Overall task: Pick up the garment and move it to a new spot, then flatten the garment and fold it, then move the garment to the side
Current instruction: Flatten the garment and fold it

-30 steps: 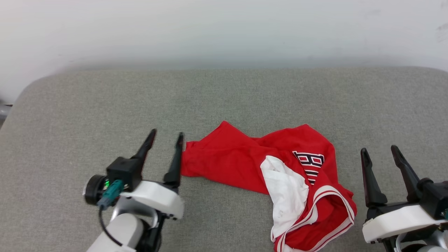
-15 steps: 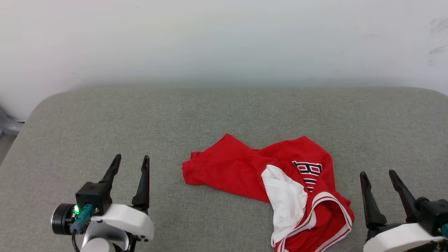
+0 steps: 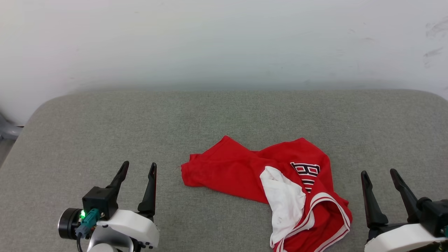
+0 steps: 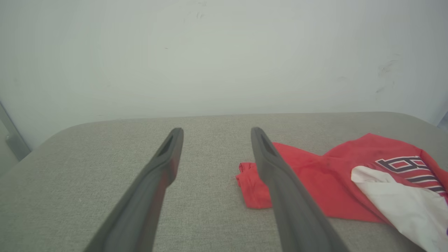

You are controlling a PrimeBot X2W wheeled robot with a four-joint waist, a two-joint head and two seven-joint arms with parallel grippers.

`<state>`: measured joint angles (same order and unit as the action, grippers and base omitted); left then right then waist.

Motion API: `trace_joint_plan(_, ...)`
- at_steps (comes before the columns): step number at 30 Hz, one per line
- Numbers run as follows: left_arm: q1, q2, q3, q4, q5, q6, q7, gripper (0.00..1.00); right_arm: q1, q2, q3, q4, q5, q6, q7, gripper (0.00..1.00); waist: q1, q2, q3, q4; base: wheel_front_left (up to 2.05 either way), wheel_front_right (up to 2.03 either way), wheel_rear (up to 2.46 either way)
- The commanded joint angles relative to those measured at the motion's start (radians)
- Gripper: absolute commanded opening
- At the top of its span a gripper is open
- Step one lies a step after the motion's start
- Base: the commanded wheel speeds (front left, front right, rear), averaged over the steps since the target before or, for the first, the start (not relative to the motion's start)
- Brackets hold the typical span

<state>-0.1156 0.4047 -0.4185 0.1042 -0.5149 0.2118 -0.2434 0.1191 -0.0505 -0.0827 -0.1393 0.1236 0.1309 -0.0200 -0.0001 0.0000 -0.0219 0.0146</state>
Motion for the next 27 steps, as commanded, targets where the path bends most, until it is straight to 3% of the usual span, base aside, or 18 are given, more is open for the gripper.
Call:
trace_joint_plan(1,-0.001,-0.001,-0.004,-0.001,-0.003,-0.001,-0.001,1.0,0.008,0.001,0.001,-0.005,-0.002,0.0,0.001,1.0,0.0001,0.0,0.0,0.002,0.0,0.0,0.0)
trace_joint_plan(7,-0.043,-0.015,-0.041,0.0,-0.009,-0.032,0.044,1.0,0.008,0.001,-0.004,-0.01,-0.006,0.0,0.005,1.0,0.0001,0.0,0.01,0.014,0.0,0.0,0.0)
trace_joint_plan(17,-0.202,-0.097,-0.185,0.011,-0.032,-0.139,0.247,1.0,-0.027,0.001,-0.003,-0.035,-0.023,0.0,0.021,1.0,0.0001,0.0,0.092,0.006,0.0,0.0,0.0)
trace_joint_plan(27,-0.347,-0.171,-0.331,0.066,-0.035,-0.264,0.42,1.0,-0.08,0.001,-0.005,-0.037,-0.02,0.0,0.007,1.0,0.0001,0.0,0.205,-0.06,0.0,0.0,0.0)
